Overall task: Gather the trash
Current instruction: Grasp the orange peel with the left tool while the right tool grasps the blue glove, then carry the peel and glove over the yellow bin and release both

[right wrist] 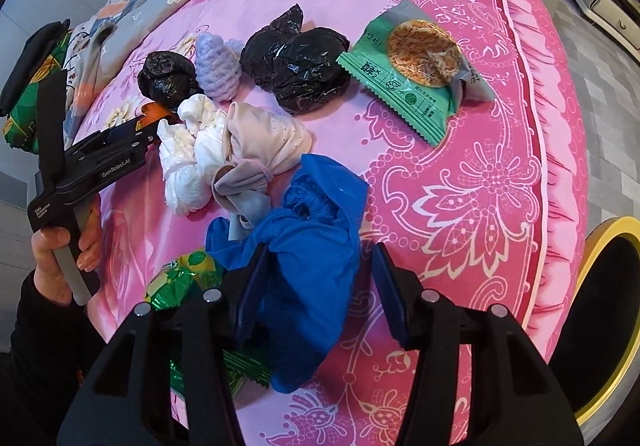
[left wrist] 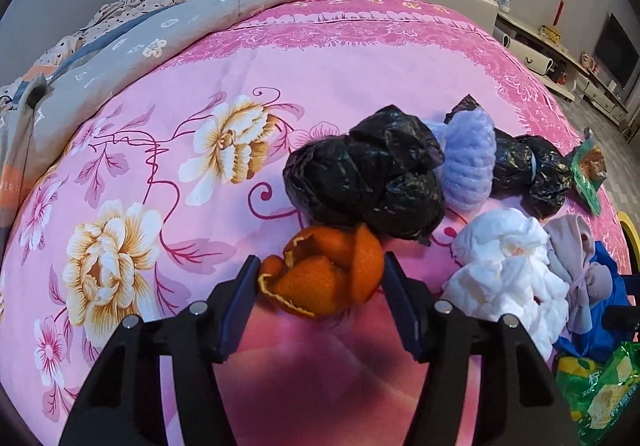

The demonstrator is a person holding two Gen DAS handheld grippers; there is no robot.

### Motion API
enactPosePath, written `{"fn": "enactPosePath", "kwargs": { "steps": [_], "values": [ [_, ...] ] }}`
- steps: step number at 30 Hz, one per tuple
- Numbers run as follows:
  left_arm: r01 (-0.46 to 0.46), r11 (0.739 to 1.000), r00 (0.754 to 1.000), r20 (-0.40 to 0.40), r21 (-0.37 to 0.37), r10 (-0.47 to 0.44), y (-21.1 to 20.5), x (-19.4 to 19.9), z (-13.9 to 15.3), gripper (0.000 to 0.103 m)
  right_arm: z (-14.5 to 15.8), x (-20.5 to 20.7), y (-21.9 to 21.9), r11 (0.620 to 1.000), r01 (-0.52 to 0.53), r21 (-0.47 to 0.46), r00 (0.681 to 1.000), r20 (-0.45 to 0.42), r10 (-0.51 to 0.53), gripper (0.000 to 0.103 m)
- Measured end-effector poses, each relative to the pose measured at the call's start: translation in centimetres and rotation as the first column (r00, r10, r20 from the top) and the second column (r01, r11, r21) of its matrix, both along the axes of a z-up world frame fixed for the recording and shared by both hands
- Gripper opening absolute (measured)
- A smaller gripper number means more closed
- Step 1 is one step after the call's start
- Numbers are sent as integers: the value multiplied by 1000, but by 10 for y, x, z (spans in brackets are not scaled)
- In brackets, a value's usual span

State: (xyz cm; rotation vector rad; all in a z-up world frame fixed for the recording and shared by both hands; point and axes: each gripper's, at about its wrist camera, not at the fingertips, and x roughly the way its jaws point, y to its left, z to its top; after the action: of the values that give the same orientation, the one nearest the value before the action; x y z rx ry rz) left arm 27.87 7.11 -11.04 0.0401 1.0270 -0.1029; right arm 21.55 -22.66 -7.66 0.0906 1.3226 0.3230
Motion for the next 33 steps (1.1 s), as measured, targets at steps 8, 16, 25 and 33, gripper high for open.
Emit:
{"fn": "enactPosePath", "kwargs": {
  "steps": [8,16,25,33],
  "values": [
    [4,1000,1000,26,-6,-4,0,-4,6,40,0,-1,12,1000,-24,8,1000,2,24,22],
    [-10,1000,999,30,-19,11,14,-24,23,39,24,-17,6,998,-22,56,998,53,19,15],
    [-30,999,998,49,-20,31,28,-62,49,39,54,-40,-7,996,-11,87,995,100,3,15],
    [-22,999,998,52,-35,24,20,-91,65,39,68,-57,-28,994,33,103,992,119,-45,15]
  ]
}}
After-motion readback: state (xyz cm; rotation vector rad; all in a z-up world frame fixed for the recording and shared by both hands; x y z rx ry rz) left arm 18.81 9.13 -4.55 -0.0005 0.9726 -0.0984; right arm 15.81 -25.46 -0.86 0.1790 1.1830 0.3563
